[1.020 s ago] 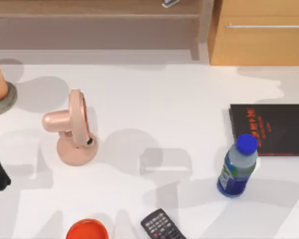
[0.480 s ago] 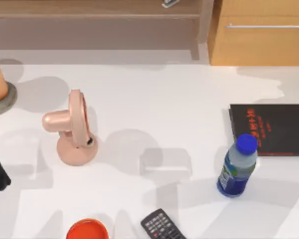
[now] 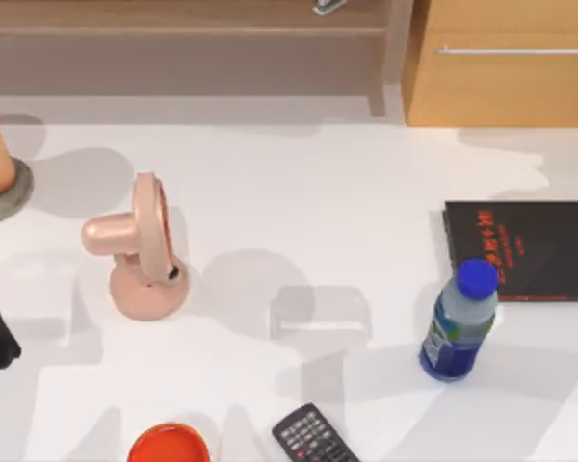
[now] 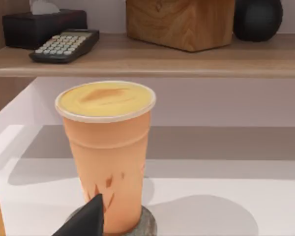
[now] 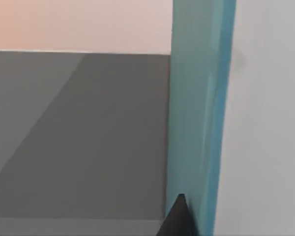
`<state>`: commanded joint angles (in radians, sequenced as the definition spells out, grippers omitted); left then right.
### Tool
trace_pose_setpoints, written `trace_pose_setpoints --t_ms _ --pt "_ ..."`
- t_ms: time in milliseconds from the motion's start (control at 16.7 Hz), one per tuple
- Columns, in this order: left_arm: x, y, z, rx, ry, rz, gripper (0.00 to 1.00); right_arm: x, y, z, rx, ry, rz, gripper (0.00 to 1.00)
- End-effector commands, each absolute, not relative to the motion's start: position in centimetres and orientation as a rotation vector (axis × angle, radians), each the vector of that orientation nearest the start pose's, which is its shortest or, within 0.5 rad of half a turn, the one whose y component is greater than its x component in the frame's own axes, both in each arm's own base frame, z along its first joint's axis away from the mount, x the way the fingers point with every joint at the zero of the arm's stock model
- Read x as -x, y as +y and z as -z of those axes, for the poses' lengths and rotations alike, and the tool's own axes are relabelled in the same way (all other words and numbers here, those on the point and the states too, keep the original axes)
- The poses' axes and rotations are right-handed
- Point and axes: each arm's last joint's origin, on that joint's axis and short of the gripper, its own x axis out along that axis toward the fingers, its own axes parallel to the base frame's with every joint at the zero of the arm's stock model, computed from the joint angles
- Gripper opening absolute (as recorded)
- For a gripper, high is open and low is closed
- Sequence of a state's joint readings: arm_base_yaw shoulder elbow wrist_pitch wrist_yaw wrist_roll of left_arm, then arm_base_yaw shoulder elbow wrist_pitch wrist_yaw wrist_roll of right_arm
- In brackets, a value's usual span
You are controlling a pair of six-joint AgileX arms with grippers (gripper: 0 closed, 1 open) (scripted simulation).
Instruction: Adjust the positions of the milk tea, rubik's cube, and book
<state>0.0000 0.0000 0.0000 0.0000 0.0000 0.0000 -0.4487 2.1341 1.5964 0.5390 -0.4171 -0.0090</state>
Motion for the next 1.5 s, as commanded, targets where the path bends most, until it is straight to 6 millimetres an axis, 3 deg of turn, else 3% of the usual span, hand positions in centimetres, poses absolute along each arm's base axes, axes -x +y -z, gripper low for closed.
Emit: trace_pose_setpoints --t_ms 1080,1260,1500 --pt "-10.6 -0.1 -16.0 0.0 0.0 0.0 1.0 -45.3 -20.1 -25.9 0.02 0.003 0.005 0.0" --pt "-10.6 -0.1 -16.0 0.0 0.0 0.0 1.0 -44.2 -19.6 -27.5 -0.018 -0.036 0.038 0.0" --pt "-10.6 -0.1 -16.0 0.0 0.0 0.0 1.0 -40.7 -17.3 -31.3 -0.173 -0.151 0.111 0.0"
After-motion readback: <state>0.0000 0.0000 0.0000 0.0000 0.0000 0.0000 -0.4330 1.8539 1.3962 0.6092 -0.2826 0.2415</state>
